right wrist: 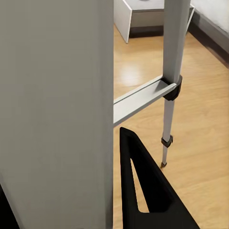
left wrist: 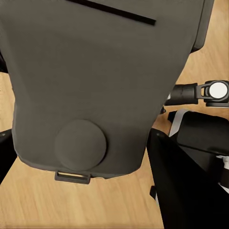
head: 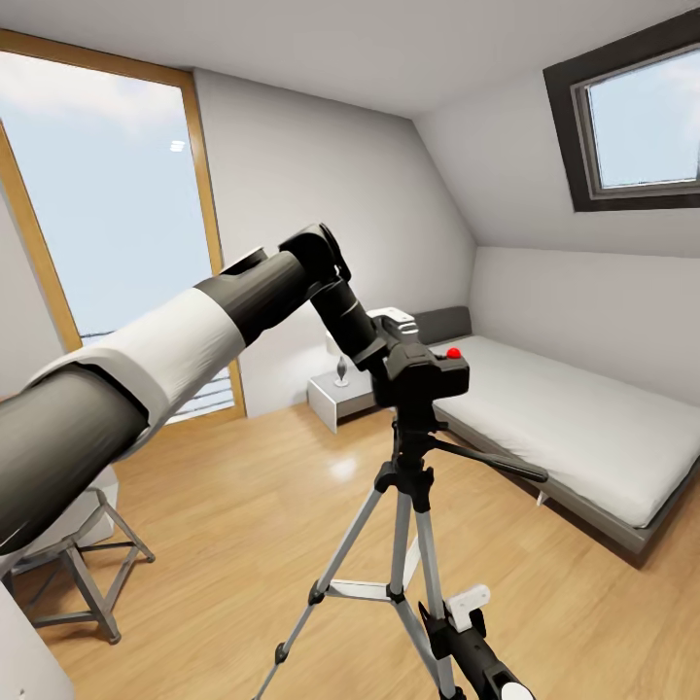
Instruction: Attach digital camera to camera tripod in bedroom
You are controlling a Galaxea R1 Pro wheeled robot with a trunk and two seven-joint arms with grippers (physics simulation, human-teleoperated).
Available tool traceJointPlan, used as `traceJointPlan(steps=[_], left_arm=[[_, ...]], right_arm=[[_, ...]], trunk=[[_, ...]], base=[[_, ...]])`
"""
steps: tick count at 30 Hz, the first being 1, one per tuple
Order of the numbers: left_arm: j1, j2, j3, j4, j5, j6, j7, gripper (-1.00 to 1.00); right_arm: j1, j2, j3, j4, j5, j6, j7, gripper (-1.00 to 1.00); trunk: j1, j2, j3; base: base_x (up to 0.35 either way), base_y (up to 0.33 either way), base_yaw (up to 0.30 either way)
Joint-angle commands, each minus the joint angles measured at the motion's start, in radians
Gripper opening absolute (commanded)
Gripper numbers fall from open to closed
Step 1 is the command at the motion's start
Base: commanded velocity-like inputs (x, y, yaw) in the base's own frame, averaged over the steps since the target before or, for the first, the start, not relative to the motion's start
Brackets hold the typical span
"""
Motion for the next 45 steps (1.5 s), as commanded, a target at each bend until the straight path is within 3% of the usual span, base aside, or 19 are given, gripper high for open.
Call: traceJointPlan(steps=[1,10,11,34,41,43,45], left_arm=[[-0.001,0.002,-0.001,0.000,-0.010,0.011,-0.010,-1.00],[-0.001,0.004,-0.004,0.001,-0.011,0.011,-0.010,-1.00],[-0.001,0.004,-0.004,0.001,-0.011,0.011,-0.010,1.00],[-0.001,0.010,0.003,-0.004,-0.011,0.011,-0.010,1.00],[-0.002,0.067,0.009,-0.022,-0.009,0.011,-0.010,1.00],[-0.001,0.107,0.020,-0.059,-0.008,0.011,-0.010,1.00],[-0.001,0.129,0.029,-0.096,-0.007,0.011,-0.010,1.00]], right_arm=[[0.000,0.000,0.001,0.003,0.009,-0.003,0.001,-1.00],[0.000,0.000,0.001,0.003,0.009,-0.003,0.001,-1.00],[0.000,0.000,0.001,0.003,0.009,-0.003,0.001,-1.00],[0.000,0.000,0.001,0.003,0.009,-0.003,0.001,-1.00],[0.000,0.000,0.001,0.003,0.009,-0.003,0.001,-1.00],[0.000,0.000,0.001,0.003,0.009,-0.003,0.001,-1.00],[0.000,-0.001,0.001,0.003,0.009,-0.003,0.001,-1.00]], trunk=[[0.000,0.000,-0.001],[0.000,0.000,-0.001],[0.000,0.000,-0.001],[0.000,0.000,-0.001],[0.000,0.000,-0.001],[0.000,0.000,-0.001],[0.000,0.000,-0.001]], base=[[0.000,0.000,0.000],[0.000,0.000,0.000],[0.000,0.000,0.000],[0.000,0.000,0.000],[0.000,0.000,0.000],[0.000,0.000,0.000],[0.000,0.000,0.000]])
